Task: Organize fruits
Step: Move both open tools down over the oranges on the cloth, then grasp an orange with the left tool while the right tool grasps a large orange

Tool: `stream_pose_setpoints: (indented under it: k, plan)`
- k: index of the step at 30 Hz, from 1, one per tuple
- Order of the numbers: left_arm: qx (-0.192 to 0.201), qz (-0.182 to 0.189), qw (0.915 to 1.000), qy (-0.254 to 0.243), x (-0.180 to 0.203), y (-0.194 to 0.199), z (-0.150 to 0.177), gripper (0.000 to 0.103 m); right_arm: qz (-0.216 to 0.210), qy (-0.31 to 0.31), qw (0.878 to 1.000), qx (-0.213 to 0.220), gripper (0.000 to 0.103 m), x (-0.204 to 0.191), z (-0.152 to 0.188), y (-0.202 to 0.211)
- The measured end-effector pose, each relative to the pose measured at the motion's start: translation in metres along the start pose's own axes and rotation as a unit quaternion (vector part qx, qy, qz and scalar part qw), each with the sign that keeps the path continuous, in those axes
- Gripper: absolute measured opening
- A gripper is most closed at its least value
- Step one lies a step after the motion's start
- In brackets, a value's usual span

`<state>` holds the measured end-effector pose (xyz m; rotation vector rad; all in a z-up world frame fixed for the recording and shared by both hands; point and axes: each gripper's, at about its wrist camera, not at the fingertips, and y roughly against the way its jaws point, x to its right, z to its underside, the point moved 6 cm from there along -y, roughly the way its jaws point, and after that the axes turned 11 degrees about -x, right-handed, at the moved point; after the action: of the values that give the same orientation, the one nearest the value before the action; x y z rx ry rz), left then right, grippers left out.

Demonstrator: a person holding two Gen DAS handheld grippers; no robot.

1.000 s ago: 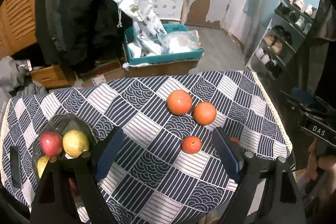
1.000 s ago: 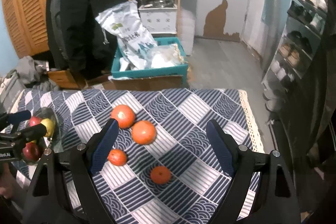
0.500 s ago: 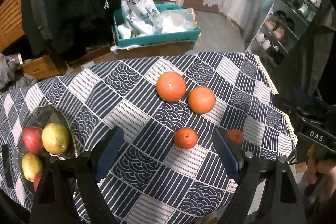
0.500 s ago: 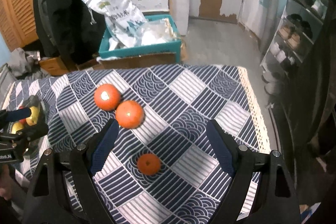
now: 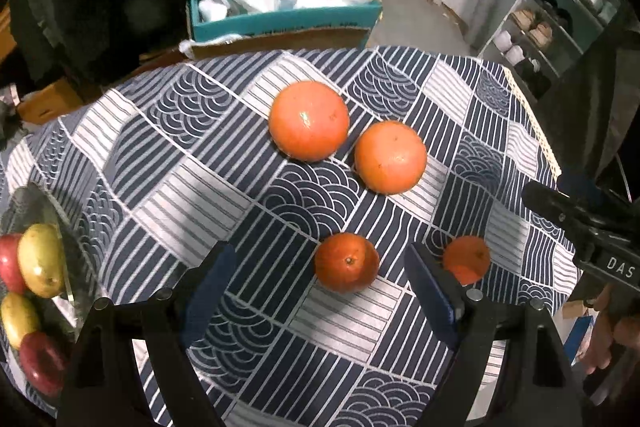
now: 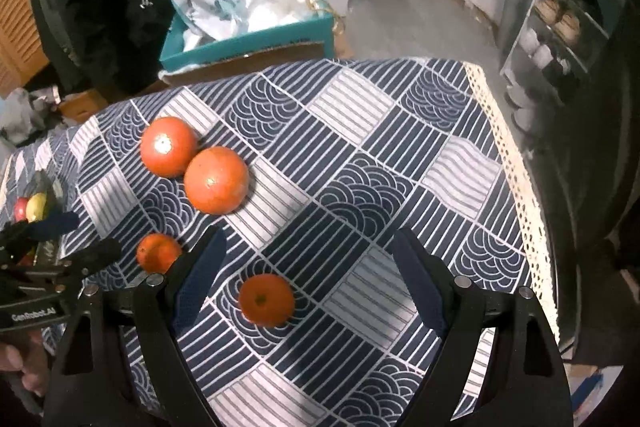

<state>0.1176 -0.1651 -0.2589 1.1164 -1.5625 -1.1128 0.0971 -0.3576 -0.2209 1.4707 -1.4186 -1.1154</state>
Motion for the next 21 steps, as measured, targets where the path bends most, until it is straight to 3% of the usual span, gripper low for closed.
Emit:
stream_pose_setpoints:
  k: [13,19,21]
  plan:
    - [-0.036,-0.016,0.9990,-0.022,0.008,-0.048,0.002,0.087,0.001,-0.017,1.000,-0.027,0.085,0.008,0.005,-0.027]
    - [-0.046,-0.015,0.9979,-0.042,0.013,-0.060,0.004,0.071,0.002,-0.018,0.999,-0.033,0.085,0.008,0.006,-0.032]
    - [-0.051,-0.011,0.9974,-0.050,0.016,-0.064,0.005,0.060,-0.001,-0.017,0.999,-0.034,0.085,0.007,0.005,-0.032]
